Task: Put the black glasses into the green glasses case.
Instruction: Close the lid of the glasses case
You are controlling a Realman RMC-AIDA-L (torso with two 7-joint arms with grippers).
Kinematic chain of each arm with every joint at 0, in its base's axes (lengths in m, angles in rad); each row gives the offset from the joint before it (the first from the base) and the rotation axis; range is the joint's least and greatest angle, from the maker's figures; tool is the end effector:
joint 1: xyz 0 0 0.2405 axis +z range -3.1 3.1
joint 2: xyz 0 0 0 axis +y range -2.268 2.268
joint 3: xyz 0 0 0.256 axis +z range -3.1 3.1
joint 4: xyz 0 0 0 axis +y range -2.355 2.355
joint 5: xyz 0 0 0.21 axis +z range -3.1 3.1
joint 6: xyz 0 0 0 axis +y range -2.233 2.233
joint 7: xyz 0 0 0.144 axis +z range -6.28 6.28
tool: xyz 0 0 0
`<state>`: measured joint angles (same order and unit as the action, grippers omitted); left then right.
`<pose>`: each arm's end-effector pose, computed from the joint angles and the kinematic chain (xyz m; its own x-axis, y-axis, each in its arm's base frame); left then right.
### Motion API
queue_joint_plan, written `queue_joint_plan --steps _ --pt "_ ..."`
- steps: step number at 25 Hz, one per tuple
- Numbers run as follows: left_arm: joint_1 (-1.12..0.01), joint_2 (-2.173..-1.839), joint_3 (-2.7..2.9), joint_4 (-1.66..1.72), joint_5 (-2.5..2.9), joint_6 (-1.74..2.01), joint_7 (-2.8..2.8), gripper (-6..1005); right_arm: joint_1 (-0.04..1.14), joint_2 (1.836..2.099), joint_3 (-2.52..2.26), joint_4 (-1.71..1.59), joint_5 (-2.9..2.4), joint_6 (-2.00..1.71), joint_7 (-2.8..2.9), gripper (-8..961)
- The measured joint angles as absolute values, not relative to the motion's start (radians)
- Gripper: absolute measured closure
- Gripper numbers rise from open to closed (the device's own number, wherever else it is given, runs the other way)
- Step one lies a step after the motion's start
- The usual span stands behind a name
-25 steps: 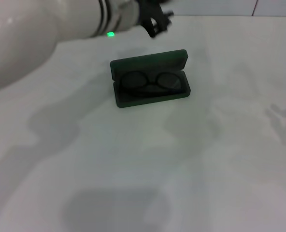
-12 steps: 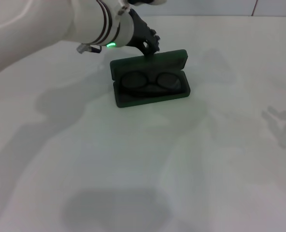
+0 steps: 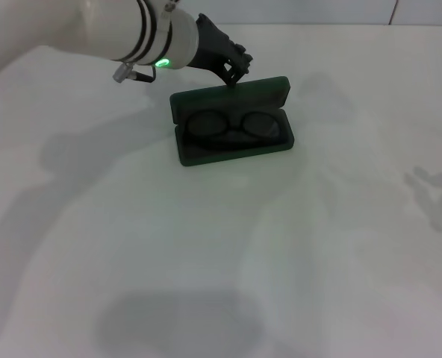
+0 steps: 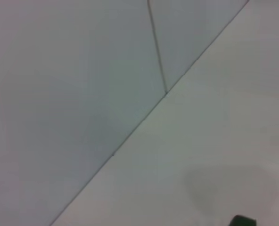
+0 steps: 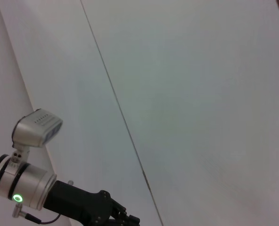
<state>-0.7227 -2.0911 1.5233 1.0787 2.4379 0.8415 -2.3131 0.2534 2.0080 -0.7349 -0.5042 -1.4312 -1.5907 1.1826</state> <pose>-0.1311 0.4276 -0.0452 0.9595 0.2787 0.0409 0.2493 -0.7724 -0.5841 0.3254 0.2750 0.0519 0.5316 -0.1865 -0.8262 -0.6723 -0.6862 -0.2776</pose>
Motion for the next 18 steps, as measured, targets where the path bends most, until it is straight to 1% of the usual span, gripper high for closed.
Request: queue_joint_plan --steps 4,8,12,18 --pt "-0.727 -2.091 1.424 1.052 2.348 0.902 -2.212 859 0.256 2.008 -0.736 -0.495 -1.432 -1.591 1.183 748" --pt "-0.755 -2.089 1.340 0.968 2.301 0.935 -2.130 850 0.259 2.007 -0.736 -0.491 -1.433 -1.591 1.183 748" --pt "-0.783 -2.084 1.324 0.888 2.298 0.939 -2.109 842 0.260 2.008 -0.737 -0.490 -1.433 -1.591 1.183 748" --pt "-0.788 -2.086 1.311 0.867 2.298 0.921 -2.105 829 0.261 2.008 -0.738 -0.491 -1.433 -1.591 1.183 747"
